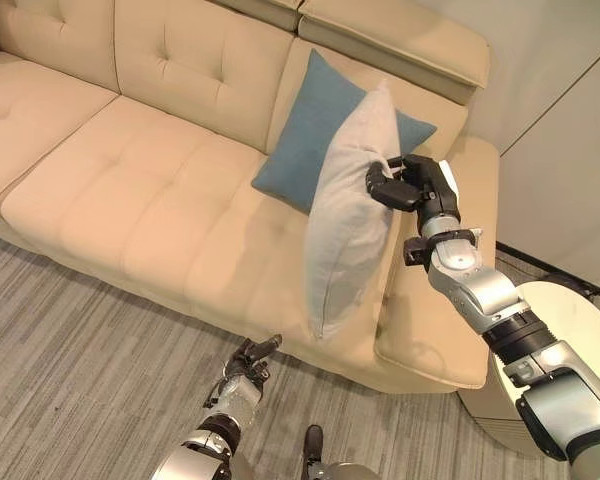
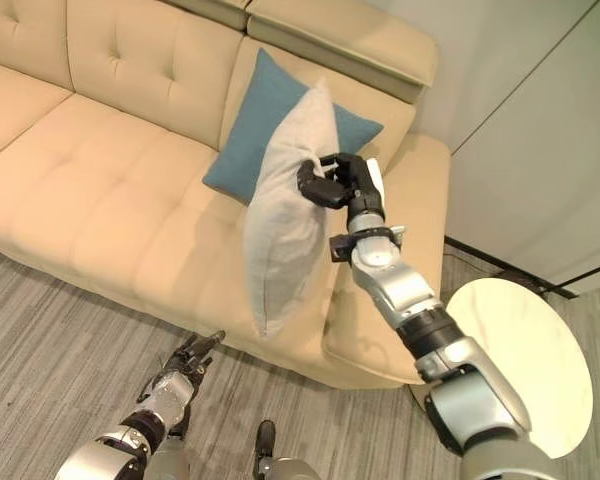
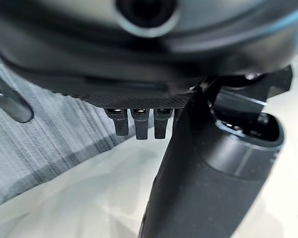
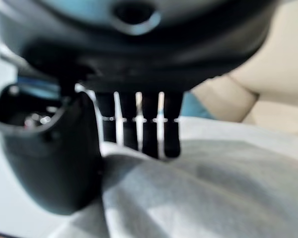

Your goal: Pick up all the scattered cushions and arrange them neatly on the sofa.

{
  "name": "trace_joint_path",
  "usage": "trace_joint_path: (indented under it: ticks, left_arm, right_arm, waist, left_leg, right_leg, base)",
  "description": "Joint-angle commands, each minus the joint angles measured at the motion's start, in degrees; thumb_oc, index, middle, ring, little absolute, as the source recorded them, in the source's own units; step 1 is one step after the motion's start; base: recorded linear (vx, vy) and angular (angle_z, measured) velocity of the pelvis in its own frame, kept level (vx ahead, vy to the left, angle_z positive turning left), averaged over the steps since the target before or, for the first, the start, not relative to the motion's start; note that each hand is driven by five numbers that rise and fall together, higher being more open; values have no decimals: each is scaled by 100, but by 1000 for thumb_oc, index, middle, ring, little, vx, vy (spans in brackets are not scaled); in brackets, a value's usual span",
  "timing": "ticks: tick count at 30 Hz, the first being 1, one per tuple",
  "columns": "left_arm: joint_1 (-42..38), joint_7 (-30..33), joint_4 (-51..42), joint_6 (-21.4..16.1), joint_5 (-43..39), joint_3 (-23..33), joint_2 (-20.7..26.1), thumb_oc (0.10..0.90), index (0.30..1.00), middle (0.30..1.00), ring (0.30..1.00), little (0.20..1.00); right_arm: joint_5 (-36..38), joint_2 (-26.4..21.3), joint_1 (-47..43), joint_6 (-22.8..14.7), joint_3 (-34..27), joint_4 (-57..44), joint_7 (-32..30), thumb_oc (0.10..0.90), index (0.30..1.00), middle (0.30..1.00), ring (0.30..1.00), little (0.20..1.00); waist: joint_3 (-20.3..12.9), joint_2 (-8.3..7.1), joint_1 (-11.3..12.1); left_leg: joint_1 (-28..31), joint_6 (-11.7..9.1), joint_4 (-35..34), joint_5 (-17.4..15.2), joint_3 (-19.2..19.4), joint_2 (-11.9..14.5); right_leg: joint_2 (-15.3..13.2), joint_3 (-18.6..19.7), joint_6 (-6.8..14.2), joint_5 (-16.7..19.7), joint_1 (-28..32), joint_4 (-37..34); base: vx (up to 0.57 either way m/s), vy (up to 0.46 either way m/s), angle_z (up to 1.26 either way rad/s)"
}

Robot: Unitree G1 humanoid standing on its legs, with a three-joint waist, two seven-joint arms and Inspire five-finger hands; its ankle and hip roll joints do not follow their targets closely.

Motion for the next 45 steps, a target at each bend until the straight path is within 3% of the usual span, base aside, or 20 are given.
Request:
trace_joint_path:
  ticks: [1,8,13,20,25,32,35,41,45]
  left_arm:
    - [-501,-92,267,-79,-361,-300,-418,800,900,900,900,900]
    - [-812,-37,-805,-727,-1032,-101,-493,800,900,900,900,900]
    - [-1048,18,-1041,-1009,-1096,87,-399,800,900,900,900,900]
    - [-1331,-64,-936,-1042,-1448,298,-337,800,900,900,900,900]
    - [-1648,-190,-1000,-1128,-1699,530,-175,800,900,900,900,900]
    - [-1216,-315,-1257,-1179,-2168,770,-97,800,900,900,900,900]
    - [-935,-327,-1227,-1088,-2309,889,-73,800,900,900,900,900]
    - [-1411,-236,-1310,-1202,-2217,770,-56,800,900,900,900,900]
    - [-1779,-192,-1555,-1320,-2003,579,-33,800,900,900,900,900]
  right_arm:
    - [539,15,-1722,-1646,-367,-966,-230,400,300,300,300,300]
    - [761,-86,-1412,-1964,-539,-1600,-182,400,300,300,300,300]
    - [755,-166,-1233,-2050,-662,-1494,-183,400,300,300,300,300]
    - [1229,-117,-1351,-2187,-535,-1598,-15,400,300,300,300,300]
    - [1263,-143,-1149,-2277,-725,-1872,49,400,300,300,300,300]
    - [1262,-308,-677,-2259,-1134,-2077,102,400,300,300,300,300]
    - [1406,-377,-346,-2287,-1393,-2233,156,400,300,300,300,300]
    - [1641,-160,279,-2302,-1444,-2662,409,400,300,300,300,300]
    - [1700,-94,444,-2255,-1306,-2813,593,400,300,300,300,300]
  waist:
    - [-541,-222,-66]
    - [-630,-330,-120]
    - [-681,-371,-154]
    - [-699,-382,-218]
    - [-761,-472,-303]
    - [-774,-542,-220]
    - [-745,-639,-145]
    - [-764,-818,-170]
    - [-775,-836,-226]
  left_leg:
    - [160,-279,11,-680,76,217]
    - [216,-293,11,-733,68,228]
    - [257,-289,11,-779,111,232]
    - [236,-282,11,-783,148,223]
    - [216,-281,11,-795,180,249]
    - [204,-263,11,-827,166,235]
    - [164,-266,11,-817,118,231]
    - [141,-294,11,-797,57,263]
    - [143,-298,11,-789,67,269]
  right_leg:
    - [-287,302,427,-375,-151,73]
    - [-257,301,418,-389,-96,80]
    - [-259,322,432,-384,-83,72]
    - [-246,354,440,-356,-149,81]
    - [-230,380,473,-309,-204,57]
    - [-234,375,469,-309,-202,54]
    - [-215,337,458,-316,-199,62]
    - [-185,295,448,-332,-211,137]
    - [-183,292,454,-333,-223,163]
  base:
    - [19,-8,-6]
    - [11,-5,-2]
    - [0,0,0]
    - [-1,4,0]
    - [-3,0,-2]
    - [0,0,0]
    - [-2,-21,2]
    - [-2,-25,7]
    - [-5,-1,2]
